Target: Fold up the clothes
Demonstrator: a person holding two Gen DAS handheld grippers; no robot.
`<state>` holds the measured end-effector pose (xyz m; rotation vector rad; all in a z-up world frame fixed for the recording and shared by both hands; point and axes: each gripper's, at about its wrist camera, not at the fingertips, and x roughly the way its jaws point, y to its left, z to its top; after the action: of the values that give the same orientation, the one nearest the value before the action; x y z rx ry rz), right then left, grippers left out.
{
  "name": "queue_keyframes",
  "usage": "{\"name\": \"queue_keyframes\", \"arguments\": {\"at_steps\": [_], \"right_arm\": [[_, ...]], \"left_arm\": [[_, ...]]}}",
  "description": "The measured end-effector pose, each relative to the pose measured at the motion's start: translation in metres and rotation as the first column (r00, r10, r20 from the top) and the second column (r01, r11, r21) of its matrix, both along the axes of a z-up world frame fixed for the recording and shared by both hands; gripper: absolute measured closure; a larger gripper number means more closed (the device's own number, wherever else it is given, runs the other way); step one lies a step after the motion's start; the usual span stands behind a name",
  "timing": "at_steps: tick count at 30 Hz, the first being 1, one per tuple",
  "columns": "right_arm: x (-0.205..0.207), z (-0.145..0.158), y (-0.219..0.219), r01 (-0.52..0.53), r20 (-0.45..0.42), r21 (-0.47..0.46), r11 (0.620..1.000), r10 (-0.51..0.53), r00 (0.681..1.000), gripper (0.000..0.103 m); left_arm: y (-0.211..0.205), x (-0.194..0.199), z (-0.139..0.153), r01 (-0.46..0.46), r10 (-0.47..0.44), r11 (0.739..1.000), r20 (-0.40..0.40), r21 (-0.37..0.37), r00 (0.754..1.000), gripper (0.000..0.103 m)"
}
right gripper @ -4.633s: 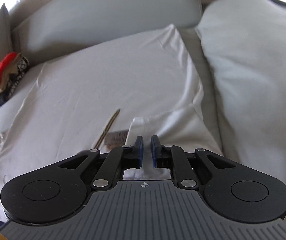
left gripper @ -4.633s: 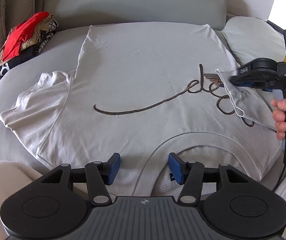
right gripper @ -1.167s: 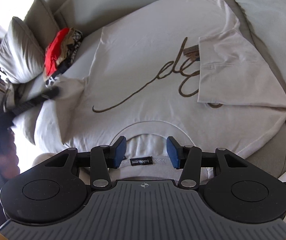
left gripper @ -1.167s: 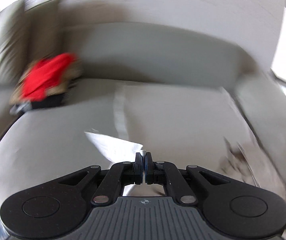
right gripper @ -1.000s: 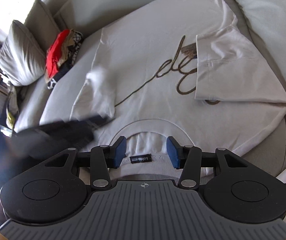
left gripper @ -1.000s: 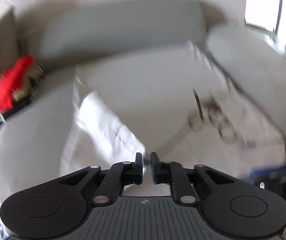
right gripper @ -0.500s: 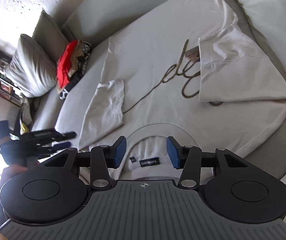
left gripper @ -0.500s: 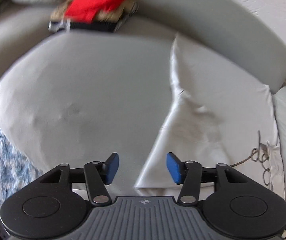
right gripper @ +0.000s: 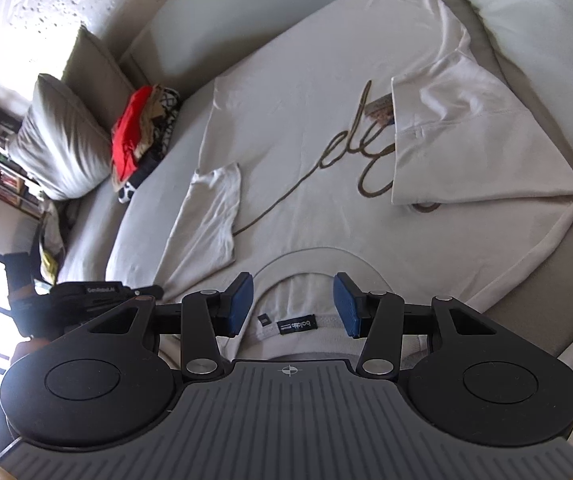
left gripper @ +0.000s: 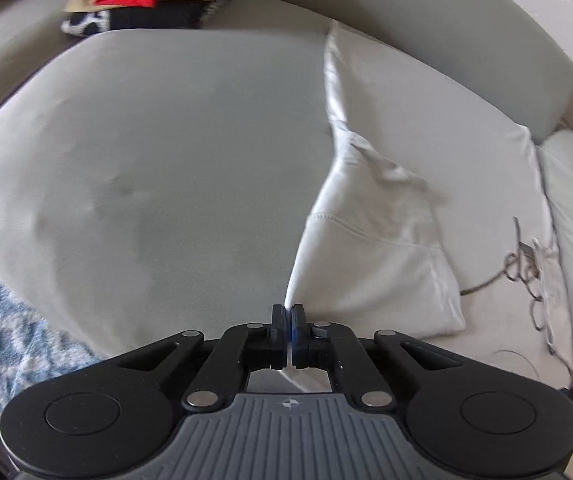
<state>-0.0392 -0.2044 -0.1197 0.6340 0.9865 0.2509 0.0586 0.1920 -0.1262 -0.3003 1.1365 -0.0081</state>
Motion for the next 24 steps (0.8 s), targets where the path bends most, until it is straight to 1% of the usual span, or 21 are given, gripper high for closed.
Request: {"name": "queue_keyframes", "arguments": {"at_steps": [2,3,4,5,7,8,9,10,11,12,14,18,21,23,24], "right_arm": [[-0.002,0.003,-0.002,0.015,0.012,-0.001,1.000,-0.015,1.000,0.052],[-0.004,0.006,-0.004,0.027,0.024,-0.001,1.000,-0.027,0.999,0.052],[-0.006,0.009,-0.005,0.040,0.036,-0.002,0.999,-0.040,0.999,0.052],[-0.009,0.015,-0.008,0.064,0.069,-0.019,0.998,-0.063,0.996,0.052],[-0.015,0.027,-0.014,0.124,0.141,-0.056,0.991,-0.115,0.983,0.052],[-0.014,0.030,-0.018,0.154,0.161,-0.070,0.986,-0.141,0.977,0.052],[-0.014,0.032,-0.021,0.183,0.181,-0.083,0.980,-0.166,0.969,0.054],[-0.013,0.034,-0.025,0.211,0.199,-0.095,0.973,-0.189,0.961,0.057],[-0.007,0.033,-0.030,0.226,0.189,-0.104,0.969,-0.204,0.961,0.060],[-0.004,0.030,-0.034,0.234,0.176,-0.097,0.967,-0.215,0.961,0.060],[0.003,0.023,-0.042,0.247,0.150,-0.085,0.965,-0.233,0.961,0.060],[0.010,0.012,-0.051,0.250,0.122,-0.121,0.961,-0.236,0.964,0.060],[0.015,0.003,-0.056,0.259,0.104,-0.139,0.956,-0.246,0.964,0.059],[0.022,-0.004,-0.061,0.273,0.086,-0.136,0.952,-0.263,0.961,0.059],[0.023,-0.006,-0.062,0.281,0.081,-0.131,0.951,-0.272,0.959,0.059]], "left_arm": [[-0.002,0.001,-0.001,-0.005,0.005,1.000,-0.020,0.022,1.000,0.098],[-0.004,0.000,0.001,-0.011,0.011,0.999,-0.016,0.043,1.000,0.090],[-0.007,-0.003,0.006,-0.020,0.020,0.997,-0.001,0.070,1.000,0.085],[-0.010,-0.005,0.012,-0.030,0.029,0.995,0.014,0.097,0.999,0.084],[-0.020,-0.014,0.027,-0.042,0.024,0.985,0.108,0.165,0.994,0.084],[-0.026,-0.018,0.035,-0.035,0.005,0.985,0.172,0.168,0.985,0.085],[-0.033,-0.017,0.039,-0.009,-0.023,0.990,0.218,0.144,0.976,0.087],[-0.040,-0.014,0.041,0.022,-0.051,0.993,0.248,0.115,0.968,0.088],[-0.047,-0.006,0.039,0.048,-0.072,0.994,0.251,0.098,0.965,0.088],[-0.055,0.005,0.034,0.070,-0.089,0.994,0.236,0.088,0.968,0.087],[-0.065,0.033,0.016,0.065,-0.082,0.993,0.191,0.094,0.978,0.091],[-0.065,0.083,-0.016,0.006,-0.027,0.985,0.121,0.171,0.992,0.092],[-0.062,0.106,-0.018,-0.024,-0.003,0.984,0.155,0.177,0.988,0.092],[-0.064,0.110,-0.015,-0.016,-0.013,0.986,0.174,0.167,0.985,0.088],[-0.065,0.112,-0.013,-0.009,-0.021,0.987,0.183,0.161,0.983,0.088]]}}
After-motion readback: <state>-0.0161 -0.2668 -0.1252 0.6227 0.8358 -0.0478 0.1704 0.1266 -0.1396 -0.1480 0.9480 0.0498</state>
